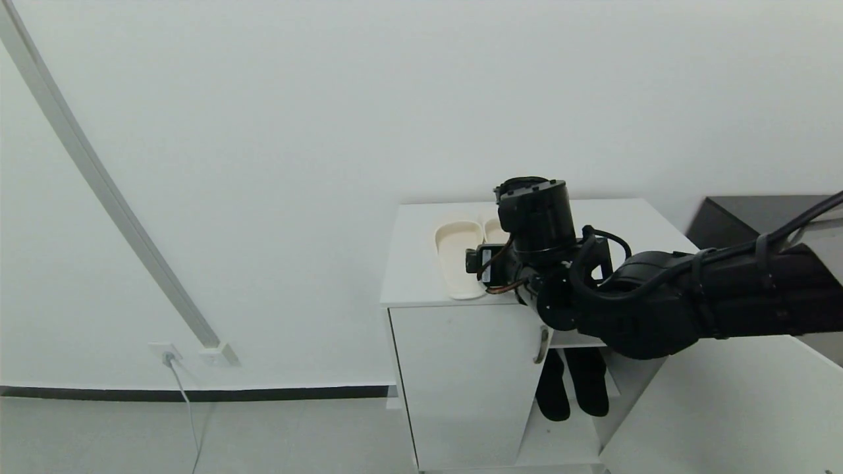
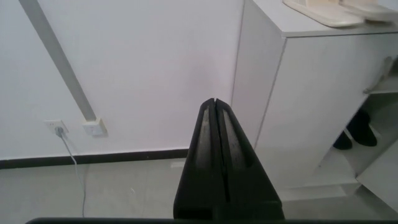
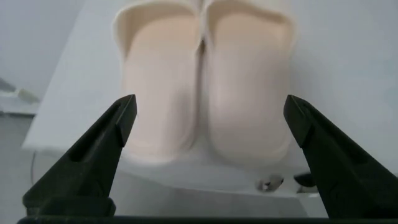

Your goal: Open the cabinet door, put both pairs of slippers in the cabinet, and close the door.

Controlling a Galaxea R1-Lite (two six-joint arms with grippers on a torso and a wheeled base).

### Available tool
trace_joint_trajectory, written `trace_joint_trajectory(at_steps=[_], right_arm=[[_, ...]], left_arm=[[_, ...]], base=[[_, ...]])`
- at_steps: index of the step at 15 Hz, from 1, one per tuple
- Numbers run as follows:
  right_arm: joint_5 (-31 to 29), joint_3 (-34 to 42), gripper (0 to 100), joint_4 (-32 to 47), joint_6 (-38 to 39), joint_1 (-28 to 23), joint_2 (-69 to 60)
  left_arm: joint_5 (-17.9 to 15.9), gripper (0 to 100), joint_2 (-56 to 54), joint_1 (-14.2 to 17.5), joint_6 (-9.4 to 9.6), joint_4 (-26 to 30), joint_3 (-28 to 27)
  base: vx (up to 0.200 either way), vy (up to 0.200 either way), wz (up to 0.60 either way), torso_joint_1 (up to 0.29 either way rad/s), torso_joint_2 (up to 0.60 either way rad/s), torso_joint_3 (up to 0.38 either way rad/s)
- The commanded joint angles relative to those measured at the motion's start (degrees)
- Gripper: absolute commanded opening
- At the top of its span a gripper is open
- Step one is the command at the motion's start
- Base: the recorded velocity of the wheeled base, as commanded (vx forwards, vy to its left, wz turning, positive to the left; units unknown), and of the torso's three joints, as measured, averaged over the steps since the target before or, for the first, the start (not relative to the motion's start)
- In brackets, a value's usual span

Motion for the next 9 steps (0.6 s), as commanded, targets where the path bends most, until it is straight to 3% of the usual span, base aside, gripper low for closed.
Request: trace_joint_trajectory(at_steps=[1,3,9], right_arm=[[0.0,-0.1,100,-0.1,0.0,0.1,1.1],[0.0,-0.1,100,-0.2,0.1,0.2,2.2],[1.7,-2.8,100,-3.3,0.0,-0.1,8.1]], left_arm=[[0.0,0,0.1,0.0,0.02,0.0,0.0],[0.1,0,0.1,0.0,-0.16,0.0,0.0],[0.3,0,0.1,0.0,-0.16,-0.1,0.0]], base=[[0.200,0.000,0.00,0.017,0.00,0.002],[0.200,0.000,0.00,0.000,0.00,0.002],[0.000,0.000,0.00,0.000,0.00,0.000]])
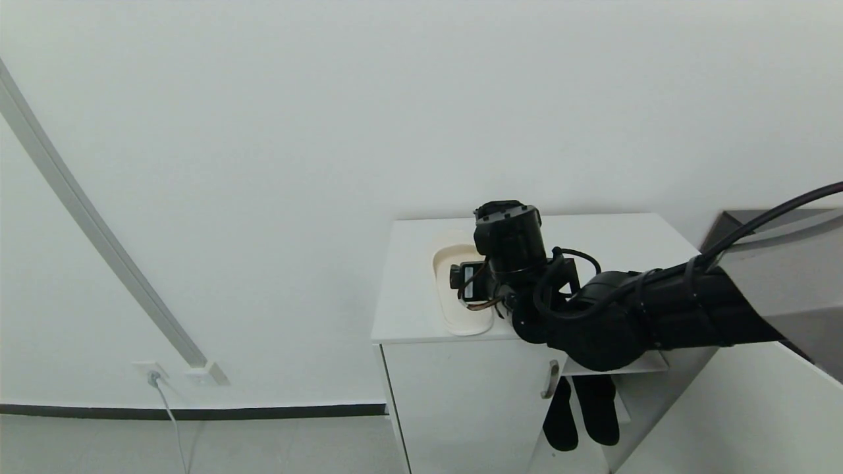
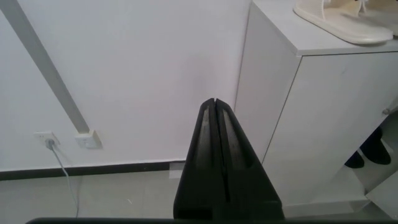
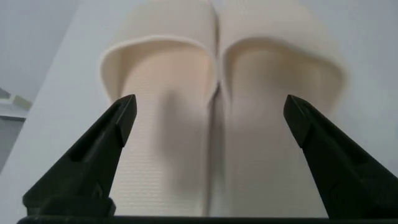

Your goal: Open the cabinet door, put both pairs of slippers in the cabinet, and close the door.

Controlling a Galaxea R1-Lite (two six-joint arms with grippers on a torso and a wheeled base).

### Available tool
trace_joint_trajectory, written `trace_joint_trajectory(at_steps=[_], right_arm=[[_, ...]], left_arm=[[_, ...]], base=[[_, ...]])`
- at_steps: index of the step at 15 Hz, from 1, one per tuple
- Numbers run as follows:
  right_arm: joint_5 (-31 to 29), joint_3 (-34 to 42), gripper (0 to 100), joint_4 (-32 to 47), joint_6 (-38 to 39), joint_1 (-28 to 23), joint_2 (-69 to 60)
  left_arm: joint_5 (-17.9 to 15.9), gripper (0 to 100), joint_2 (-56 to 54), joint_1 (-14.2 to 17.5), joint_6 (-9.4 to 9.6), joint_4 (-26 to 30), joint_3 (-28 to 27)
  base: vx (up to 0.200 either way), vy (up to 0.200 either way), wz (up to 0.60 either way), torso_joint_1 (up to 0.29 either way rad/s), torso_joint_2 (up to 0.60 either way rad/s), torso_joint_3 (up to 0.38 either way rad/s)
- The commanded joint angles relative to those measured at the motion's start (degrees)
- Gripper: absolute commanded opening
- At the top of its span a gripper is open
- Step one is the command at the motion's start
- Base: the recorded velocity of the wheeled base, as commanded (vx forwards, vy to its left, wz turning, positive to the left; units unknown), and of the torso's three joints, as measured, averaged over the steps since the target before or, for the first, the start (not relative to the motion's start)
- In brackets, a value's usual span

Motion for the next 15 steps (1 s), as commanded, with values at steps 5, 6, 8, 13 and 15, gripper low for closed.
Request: trace_joint_trajectory(at_steps=[5,6,8,13,15], right_arm=[[0.9,-7.3,100,-3.5,-2.2,-2.6,8.6],[1.0,-7.9,100,-6.0,-4.2,-3.2,9.6],[2.5,-7.9,100,-11.5,-8.0,-3.9,10.8],[2.6,-7.9,100,-13.2,-9.8,-4.5,11.4],[2.6,-7.8,0,-13.2,-9.8,-4.5,11.3]], left_arm=[[0.1,0,0.1,0.0,-0.10,0.0,0.0],[0.1,0,0.1,0.0,-0.10,0.0,0.0],[0.1,0,0.1,0.0,-0.45,0.0,0.0],[0.1,0,0.1,0.0,-0.54,0.0,0.0],[0.1,0,0.1,0.0,-0.63,0.0,0.0]], base=[[0.000,0.000,0.00,0.000,0.00,0.000],[0.000,0.000,0.00,0.000,0.00,0.000],[0.000,0.000,0.00,0.000,0.00,0.000],[0.000,0.000,0.00,0.000,0.00,0.000],[0.000,0.000,0.00,0.000,0.00,0.000]])
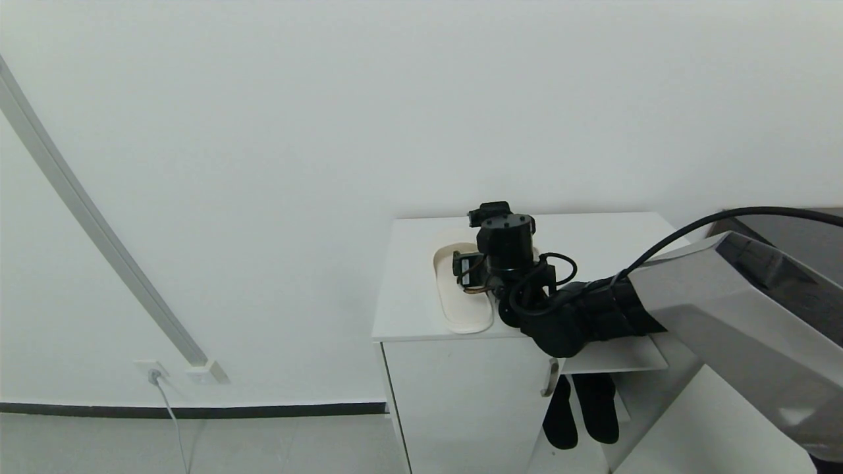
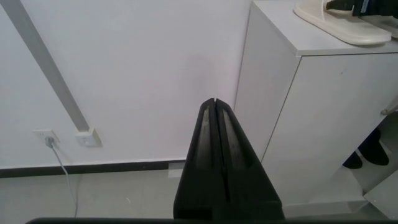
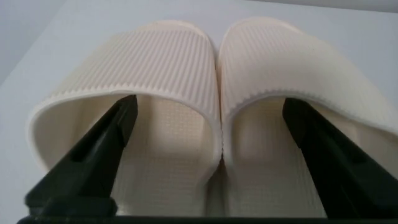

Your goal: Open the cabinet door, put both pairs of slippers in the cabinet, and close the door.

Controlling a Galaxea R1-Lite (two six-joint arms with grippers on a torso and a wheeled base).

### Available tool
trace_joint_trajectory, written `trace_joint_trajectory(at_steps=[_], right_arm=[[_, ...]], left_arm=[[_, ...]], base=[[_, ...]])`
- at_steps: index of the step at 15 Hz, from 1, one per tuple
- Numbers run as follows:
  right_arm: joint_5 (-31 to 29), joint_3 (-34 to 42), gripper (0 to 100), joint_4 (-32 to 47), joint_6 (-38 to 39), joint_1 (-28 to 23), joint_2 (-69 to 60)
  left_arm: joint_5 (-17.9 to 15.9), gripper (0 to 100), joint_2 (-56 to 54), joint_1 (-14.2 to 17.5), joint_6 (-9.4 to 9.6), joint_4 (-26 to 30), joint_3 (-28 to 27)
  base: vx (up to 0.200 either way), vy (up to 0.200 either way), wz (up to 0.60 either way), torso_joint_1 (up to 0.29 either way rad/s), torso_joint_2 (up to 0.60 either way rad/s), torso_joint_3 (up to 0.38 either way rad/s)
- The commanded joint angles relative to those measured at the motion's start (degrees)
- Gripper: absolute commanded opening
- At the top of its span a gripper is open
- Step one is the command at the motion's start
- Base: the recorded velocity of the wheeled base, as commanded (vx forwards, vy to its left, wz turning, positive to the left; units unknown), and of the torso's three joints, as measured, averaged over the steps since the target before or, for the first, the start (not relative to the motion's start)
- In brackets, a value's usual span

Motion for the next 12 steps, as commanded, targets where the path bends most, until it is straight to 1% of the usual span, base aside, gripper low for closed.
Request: trace_joint_trajectory(at_steps=[1,6,8,10,12], right_arm=[[0.0,0.2,0,0.0,-0.1,0.0,0.1],[0.0,0.9,0,-0.1,0.0,0.0,-1.1],[0.5,3.4,0,-0.1,0.0,0.2,-4.2],[4.8,9.9,0,-0.8,0.0,0.3,-11.7],[7.8,17.2,0,-1.5,0.0,0.4,-19.0]], left_arm=[[0.0,0,0.1,0.0,0.00,0.0,0.0],[0.1,0,0.1,0.0,0.00,0.0,0.0],[0.0,0,0.1,0.0,0.00,0.0,0.0],[0.1,0,0.1,0.0,0.00,0.0,0.0],[0.1,0,0.1,0.0,0.00,0.0,0.0]], base=[[0.000,0.000,0.00,0.000,0.00,0.000],[0.000,0.000,0.00,0.000,0.00,0.000],[0.000,0.000,0.00,0.000,0.00,0.000],[0.000,0.000,0.00,0.000,0.00,0.000],[0.000,0.000,0.00,0.000,0.00,0.000]])
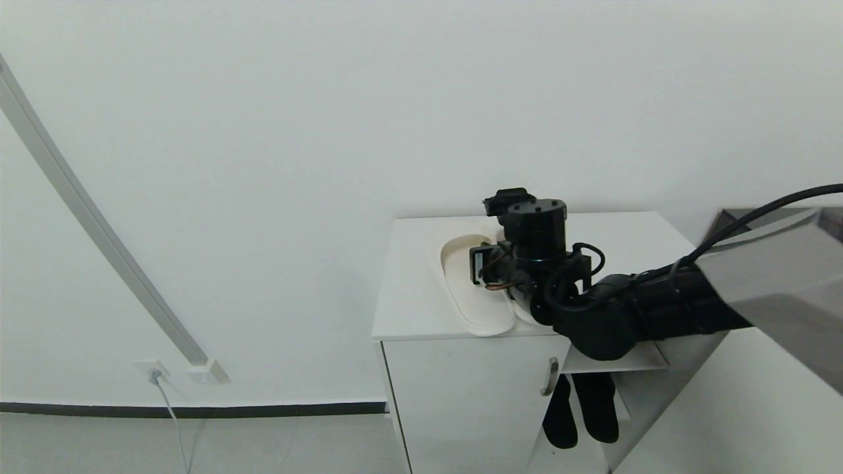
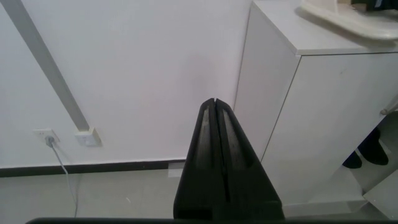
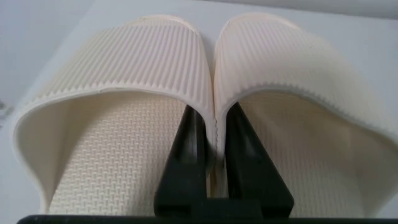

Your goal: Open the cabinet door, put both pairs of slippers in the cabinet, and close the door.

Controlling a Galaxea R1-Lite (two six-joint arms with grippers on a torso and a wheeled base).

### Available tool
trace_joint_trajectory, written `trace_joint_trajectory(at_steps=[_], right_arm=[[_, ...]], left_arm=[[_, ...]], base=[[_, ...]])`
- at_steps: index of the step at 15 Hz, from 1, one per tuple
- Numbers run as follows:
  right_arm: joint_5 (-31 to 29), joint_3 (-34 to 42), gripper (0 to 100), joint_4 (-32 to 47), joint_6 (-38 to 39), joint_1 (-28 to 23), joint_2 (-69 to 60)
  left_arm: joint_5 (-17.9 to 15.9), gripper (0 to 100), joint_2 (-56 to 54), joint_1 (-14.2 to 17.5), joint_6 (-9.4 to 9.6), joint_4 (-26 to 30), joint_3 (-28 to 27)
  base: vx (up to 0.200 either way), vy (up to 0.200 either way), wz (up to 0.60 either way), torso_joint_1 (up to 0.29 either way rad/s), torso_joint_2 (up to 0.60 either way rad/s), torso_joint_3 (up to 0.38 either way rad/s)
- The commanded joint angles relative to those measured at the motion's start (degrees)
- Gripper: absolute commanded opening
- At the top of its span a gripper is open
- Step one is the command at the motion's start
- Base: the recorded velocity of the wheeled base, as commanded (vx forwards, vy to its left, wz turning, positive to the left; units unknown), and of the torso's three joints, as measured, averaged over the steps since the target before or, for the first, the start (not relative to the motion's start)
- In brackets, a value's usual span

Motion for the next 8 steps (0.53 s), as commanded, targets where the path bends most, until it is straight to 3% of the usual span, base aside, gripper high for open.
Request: trace_joint_trajectory(at_steps=[1,5,8], right_arm=[[3.5,9.4,0,-0.8,-0.1,0.2,-11.2],[14.2,28.3,0,-3.0,-4.9,0.4,-27.6],[19.2,35.3,0,-3.0,-8.8,0.8,-34.6]], left_arm=[[0.0,0,0.1,0.0,0.06,0.0,0.0],[-0.1,0,0.1,0.0,0.15,0.0,0.0],[0.0,0,0.1,0.0,0.06,0.0,0.0]], base=[[0.000,0.000,0.00,0.000,0.00,0.000],[0.000,0.000,0.00,0.000,0.00,0.000],[0.000,0.000,0.00,0.000,0.00,0.000]])
